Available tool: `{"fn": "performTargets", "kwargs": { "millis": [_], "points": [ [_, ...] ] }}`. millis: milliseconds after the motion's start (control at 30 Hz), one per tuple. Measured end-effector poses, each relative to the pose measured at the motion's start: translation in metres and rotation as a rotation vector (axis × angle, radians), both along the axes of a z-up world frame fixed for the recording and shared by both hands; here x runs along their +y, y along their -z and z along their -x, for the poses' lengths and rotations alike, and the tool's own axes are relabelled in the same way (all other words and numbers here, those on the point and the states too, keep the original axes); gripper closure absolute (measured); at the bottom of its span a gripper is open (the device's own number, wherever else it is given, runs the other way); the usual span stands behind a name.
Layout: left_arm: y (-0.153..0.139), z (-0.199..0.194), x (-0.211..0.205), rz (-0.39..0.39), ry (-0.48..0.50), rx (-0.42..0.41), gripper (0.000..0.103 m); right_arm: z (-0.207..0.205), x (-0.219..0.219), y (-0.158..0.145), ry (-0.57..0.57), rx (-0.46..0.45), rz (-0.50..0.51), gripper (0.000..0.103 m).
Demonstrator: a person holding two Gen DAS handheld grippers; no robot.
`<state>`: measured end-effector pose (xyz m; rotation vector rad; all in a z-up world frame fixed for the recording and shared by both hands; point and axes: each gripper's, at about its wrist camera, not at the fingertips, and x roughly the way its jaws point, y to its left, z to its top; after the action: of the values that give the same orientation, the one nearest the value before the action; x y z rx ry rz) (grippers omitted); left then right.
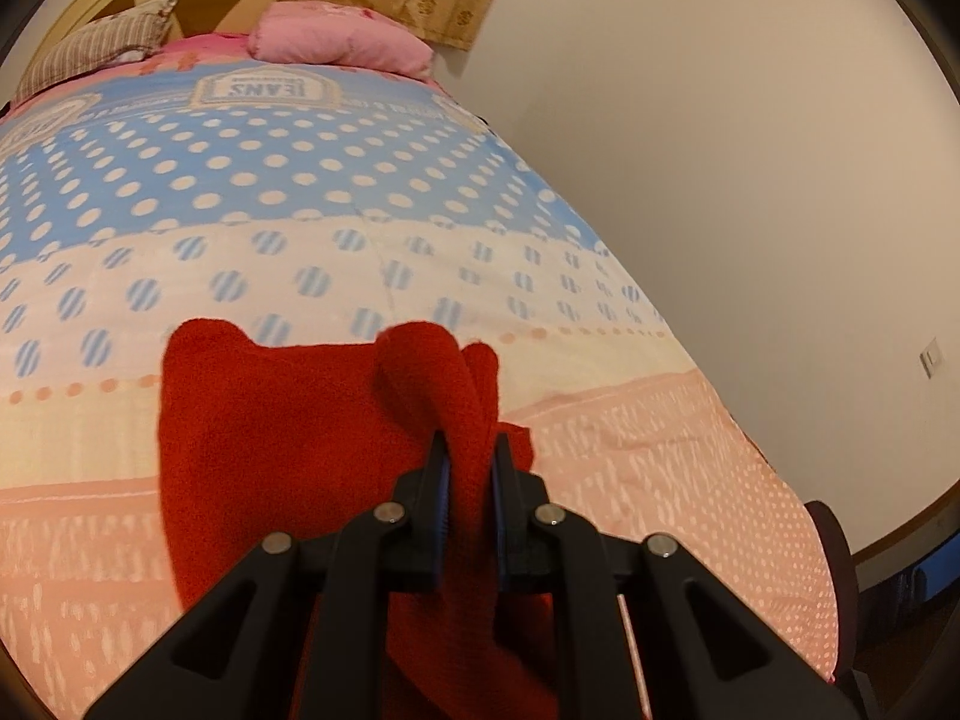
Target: Fold small clothes
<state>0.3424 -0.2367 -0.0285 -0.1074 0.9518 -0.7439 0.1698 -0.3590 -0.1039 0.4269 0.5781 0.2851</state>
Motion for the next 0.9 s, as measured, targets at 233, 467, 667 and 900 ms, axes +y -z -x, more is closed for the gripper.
{"fn": "performTargets", "kwargs": {
  "millis": [233,467,667,900],
  "points": [
    [0.021,0.007,-0.032,-0.065,0.022,-0.03,0.091,0.007,-0.03,0.025,0.051,0.07,-0.1,0.096],
    [0.015,0.023,-0.034,-0.07,0.046,-0.081,0.076,0.009,-0.036,0.033,0.058,0.106,-0.136,0.096],
    [0.006,0.059,0.012,-0.113,0.03,-0.215,0.051,0.017,-0.043,0.037,0.089,0.139,-0.151,0.084],
    [0.032,0.086,0.076,-0.183,-0.08,-0.287,0.041,0.021,-0.019,-0.028,0.134,-0.009,0.09,0.07]
  ]
}}
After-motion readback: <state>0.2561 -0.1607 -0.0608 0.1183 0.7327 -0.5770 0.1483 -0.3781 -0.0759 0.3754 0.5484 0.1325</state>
